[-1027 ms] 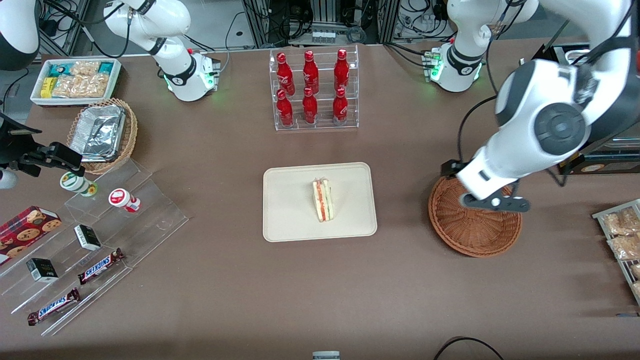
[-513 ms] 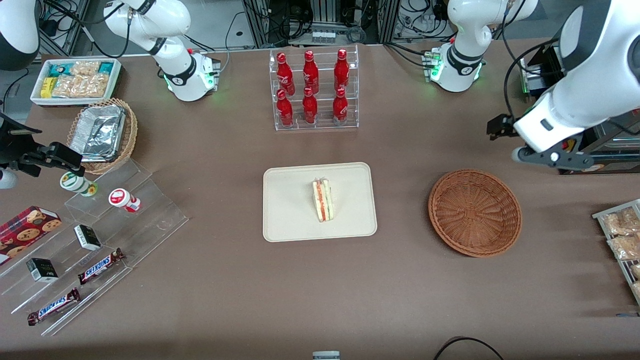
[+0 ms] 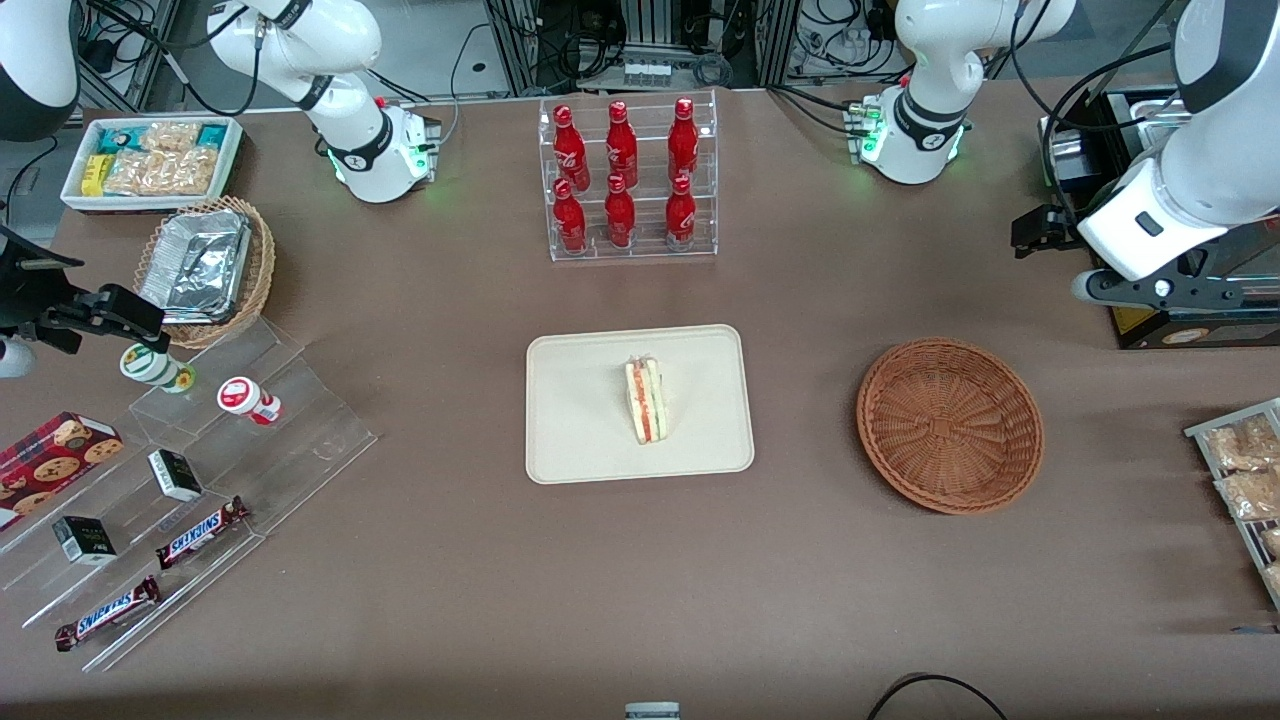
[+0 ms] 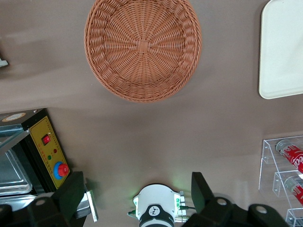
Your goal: Place sandwich from basket to tray
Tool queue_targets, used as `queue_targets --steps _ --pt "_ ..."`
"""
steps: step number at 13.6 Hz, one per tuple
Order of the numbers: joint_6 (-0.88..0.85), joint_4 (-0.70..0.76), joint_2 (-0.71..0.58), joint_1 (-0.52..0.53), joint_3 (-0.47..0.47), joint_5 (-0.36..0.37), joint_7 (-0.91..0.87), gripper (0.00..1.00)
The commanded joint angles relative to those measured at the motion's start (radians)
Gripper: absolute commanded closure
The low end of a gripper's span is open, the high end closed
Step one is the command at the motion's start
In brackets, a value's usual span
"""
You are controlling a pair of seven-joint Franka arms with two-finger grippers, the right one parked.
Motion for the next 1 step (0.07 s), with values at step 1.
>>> queue_targets --steps 1 --pt "-0.013 -0.027 -0.041 0.007 -0.001 -0.016 0.016 0.00"
